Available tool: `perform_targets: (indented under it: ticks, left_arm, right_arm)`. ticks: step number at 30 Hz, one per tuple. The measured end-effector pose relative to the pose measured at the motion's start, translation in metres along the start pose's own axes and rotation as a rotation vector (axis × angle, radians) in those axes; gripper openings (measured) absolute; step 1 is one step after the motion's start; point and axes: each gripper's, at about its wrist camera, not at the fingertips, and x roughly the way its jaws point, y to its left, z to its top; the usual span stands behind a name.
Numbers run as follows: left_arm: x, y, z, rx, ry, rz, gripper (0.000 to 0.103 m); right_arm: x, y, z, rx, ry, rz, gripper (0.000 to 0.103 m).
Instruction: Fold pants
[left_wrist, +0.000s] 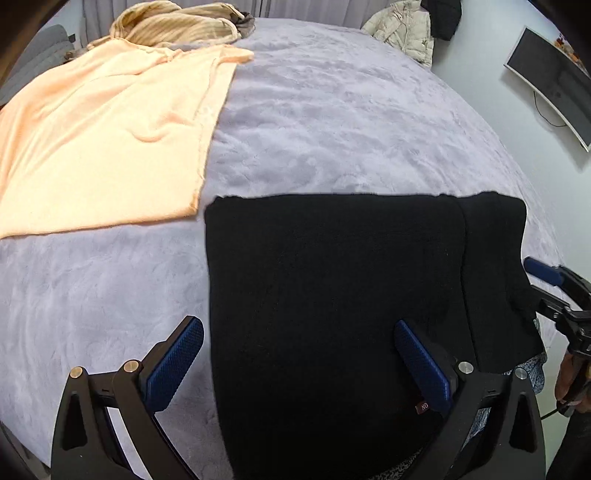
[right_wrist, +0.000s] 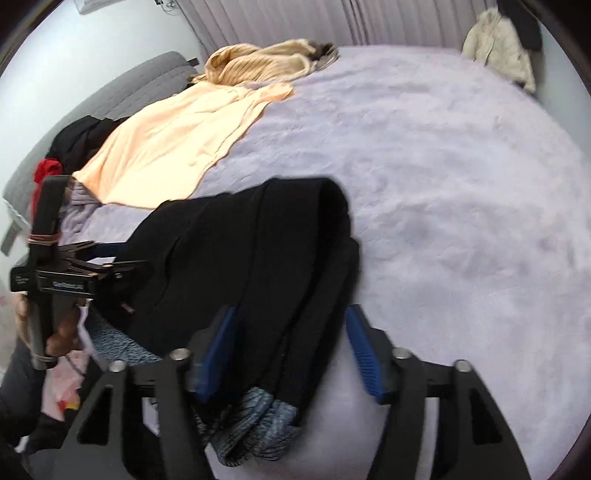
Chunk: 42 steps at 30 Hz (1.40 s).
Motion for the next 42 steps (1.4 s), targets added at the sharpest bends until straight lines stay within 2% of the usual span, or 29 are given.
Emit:
perform_targets:
  ticks: [2,5,8,9,10,11,13,15,19,21,24,30,32,34,35,38,40,42]
  left_arm:
    - [-0.012,0.000,0.006,0.021,-0.066,0.067,0.103]
    - [-0.012,-0.002,0.020,0.036,-0.102,0.200,0.103]
    - [0.005,-0.001,0.034,0.021,-0.095,0.293,0.103]
    - [0.011,0.000,0.037,0.012,-0.084,0.302,0.103]
    - [0.018,0.002,0.038,0.006,-0.072,0.301,0.103]
    - [0.024,0.003,0.038,0.005,-0.061,0.292,0.103]
    - [0.037,0.006,0.036,-0.003,-0.030,0.269,0.103]
    - [0.047,0.011,0.033,-0.036,-0.013,0.237,0.103]
    - [0.055,0.018,0.031,-0.071,-0.007,0.188,0.103]
    - [0.043,0.021,0.030,-0.073,-0.008,0.172,0.103]
    - [0.002,0.018,0.012,-0.034,-0.077,0.190,0.103]
    - [-0.043,0.004,-0.043,0.083,-0.107,0.091,0.103]
    - [-0.043,-0.004,-0.056,0.117,-0.110,0.058,0.103]
    - [-0.035,-0.010,-0.066,0.132,-0.102,0.065,0.103]
    - [-0.027,-0.010,-0.068,0.114,-0.075,0.061,0.103]
    - [0.009,0.004,-0.069,0.015,0.069,-0.035,0.103]
    - [0.010,0.012,-0.072,-0.029,0.056,-0.081,0.103]
    - [0.005,0.012,-0.075,-0.026,0.027,-0.068,0.103]
  right_arm:
    - [-0.028,0.013,0.006,-0.070,-0.108,-0.081,0.084]
    - [-0.040,0.053,0.023,-0.225,-0.175,-0.043,0.086]
    - [-0.007,0.083,0.042,-0.312,-0.110,0.063,0.087]
    - [0.012,0.086,0.048,-0.315,-0.066,0.071,0.087]
    - [0.032,0.083,0.052,-0.309,-0.025,0.041,0.087]
    - [0.049,0.076,0.054,-0.295,0.011,0.014,0.086]
    - [0.077,0.053,0.051,-0.198,0.098,0.068,0.086]
    - [0.081,0.045,0.049,-0.152,0.091,0.117,0.086]
    - [0.083,0.053,0.044,-0.215,0.076,0.073,0.086]
    - [0.069,0.055,0.041,-0.221,0.054,0.071,0.086]
    - [0.029,0.065,0.028,-0.227,-0.014,0.034,0.087]
    - [-0.028,0.094,-0.031,-0.319,-0.072,0.084,0.088]
    - [-0.034,0.098,-0.047,-0.318,-0.073,0.132,0.088]
    - [-0.030,0.099,-0.059,-0.308,-0.054,0.159,0.088]
    - [-0.024,0.098,-0.062,-0.300,-0.037,0.146,0.088]
    - [-0.002,0.095,-0.072,-0.303,0.017,0.114,0.088]
    - [-0.002,0.099,-0.074,-0.323,0.016,0.091,0.088]
    - [-0.008,0.106,-0.072,-0.341,0.023,0.075,0.089]
